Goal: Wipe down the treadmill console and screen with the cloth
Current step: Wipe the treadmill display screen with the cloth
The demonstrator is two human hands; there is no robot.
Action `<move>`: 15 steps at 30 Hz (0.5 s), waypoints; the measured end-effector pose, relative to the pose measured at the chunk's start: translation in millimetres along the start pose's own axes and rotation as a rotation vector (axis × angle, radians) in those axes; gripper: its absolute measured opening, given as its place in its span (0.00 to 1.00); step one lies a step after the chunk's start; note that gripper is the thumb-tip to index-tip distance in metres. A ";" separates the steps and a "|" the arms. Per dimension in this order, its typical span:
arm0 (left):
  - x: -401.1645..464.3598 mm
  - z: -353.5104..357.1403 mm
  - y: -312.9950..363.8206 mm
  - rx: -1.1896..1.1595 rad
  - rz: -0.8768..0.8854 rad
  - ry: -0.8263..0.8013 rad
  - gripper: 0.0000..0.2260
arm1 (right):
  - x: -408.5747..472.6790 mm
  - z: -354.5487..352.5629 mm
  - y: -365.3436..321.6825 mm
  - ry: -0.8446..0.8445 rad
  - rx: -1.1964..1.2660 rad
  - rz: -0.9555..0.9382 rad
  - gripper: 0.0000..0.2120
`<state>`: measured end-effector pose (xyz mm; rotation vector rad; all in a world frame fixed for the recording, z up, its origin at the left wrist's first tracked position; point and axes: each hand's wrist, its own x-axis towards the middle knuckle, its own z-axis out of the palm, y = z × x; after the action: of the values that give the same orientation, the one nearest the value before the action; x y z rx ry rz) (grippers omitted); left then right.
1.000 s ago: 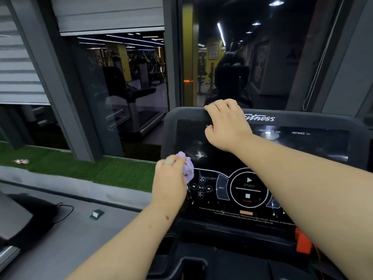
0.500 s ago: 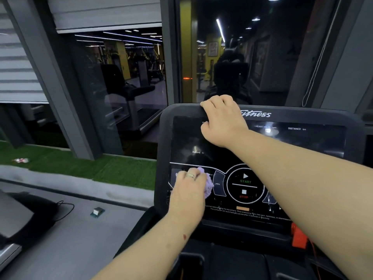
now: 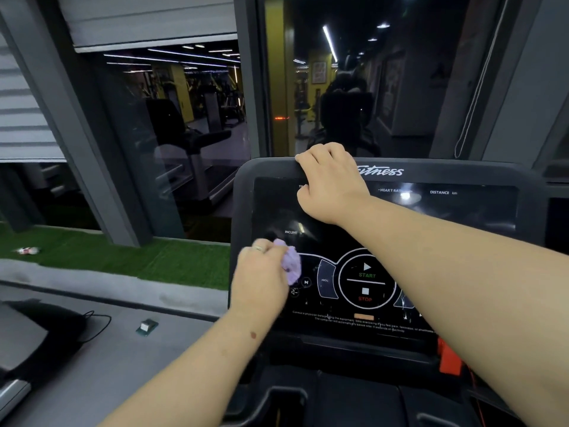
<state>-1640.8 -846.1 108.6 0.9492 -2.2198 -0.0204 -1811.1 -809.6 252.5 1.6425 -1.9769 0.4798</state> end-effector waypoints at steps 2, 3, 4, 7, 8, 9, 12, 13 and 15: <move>-1.0 0.3 5.8 -0.041 -0.032 0.095 0.12 | -0.4 1.2 -1.6 0.007 0.005 0.008 0.25; -7.0 5.0 17.1 -0.035 0.000 0.110 0.12 | -0.3 1.4 -2.1 0.006 0.008 0.011 0.25; -15.9 9.6 32.0 -0.035 0.024 0.076 0.11 | 0.2 1.1 -2.1 0.005 0.010 0.011 0.25; -30.8 16.1 45.8 -0.021 0.127 -0.074 0.08 | 0.8 -0.3 0.4 0.002 0.011 -0.003 0.25; -24.9 13.3 37.0 -0.030 0.123 -0.108 0.10 | 1.1 -0.4 1.1 -0.002 0.006 -0.006 0.25; -16.5 10.8 25.7 -0.039 0.092 -0.106 0.11 | 1.1 -0.4 1.2 -0.005 0.002 -0.009 0.25; -4.5 4.5 13.0 -0.076 -0.069 0.036 0.11 | -0.3 0.7 1.0 0.000 -0.002 -0.005 0.25; -7.8 6.5 20.2 -0.074 -0.070 0.069 0.12 | -0.4 0.7 0.8 0.001 0.000 -0.003 0.25; -22.4 14.7 44.1 -0.037 -0.013 0.015 0.10 | 0.0 0.0 0.7 -0.005 0.000 0.000 0.24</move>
<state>-1666.8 -803.3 96.2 0.9408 -2.1922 -0.0605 -1811.9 -809.4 252.5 1.6451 -1.9808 0.4759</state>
